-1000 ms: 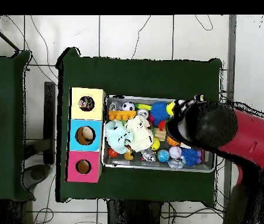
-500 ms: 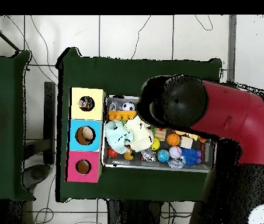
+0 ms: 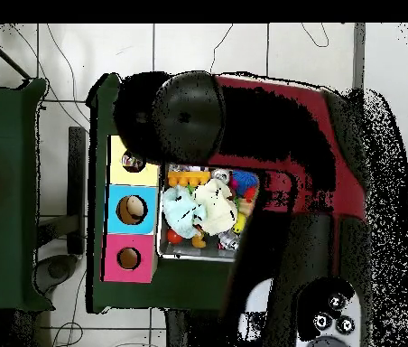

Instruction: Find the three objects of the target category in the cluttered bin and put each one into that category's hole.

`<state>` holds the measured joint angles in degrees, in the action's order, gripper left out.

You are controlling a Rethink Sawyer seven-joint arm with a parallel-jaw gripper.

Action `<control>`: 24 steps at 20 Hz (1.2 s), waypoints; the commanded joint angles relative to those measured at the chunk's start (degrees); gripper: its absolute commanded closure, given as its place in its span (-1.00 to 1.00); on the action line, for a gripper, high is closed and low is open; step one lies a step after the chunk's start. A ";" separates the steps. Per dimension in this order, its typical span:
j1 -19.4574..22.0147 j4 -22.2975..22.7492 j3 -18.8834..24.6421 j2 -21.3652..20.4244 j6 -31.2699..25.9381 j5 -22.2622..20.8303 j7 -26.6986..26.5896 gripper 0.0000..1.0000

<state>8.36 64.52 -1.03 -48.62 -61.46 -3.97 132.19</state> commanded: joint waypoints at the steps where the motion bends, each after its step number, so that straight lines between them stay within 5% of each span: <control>1: -5.48 -3.40 1.51 4.25 -9.18 2.87 15.41 1.00; 8: -10.46 -6.21 0.56 5.06 -13.11 4.24 15.50 1.00; 15: -15.16 -3.40 -1.17 5.60 -7.99 5.75 17.79 1.00; 19: -14.41 -0.41 -0.95 6.44 -2.45 6.61 14.75 1.00; 24: -12.63 -3.90 -0.63 8.65 -3.91 6.41 10.65 1.00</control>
<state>-7.45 58.28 -1.48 -45.34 -65.59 2.20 132.54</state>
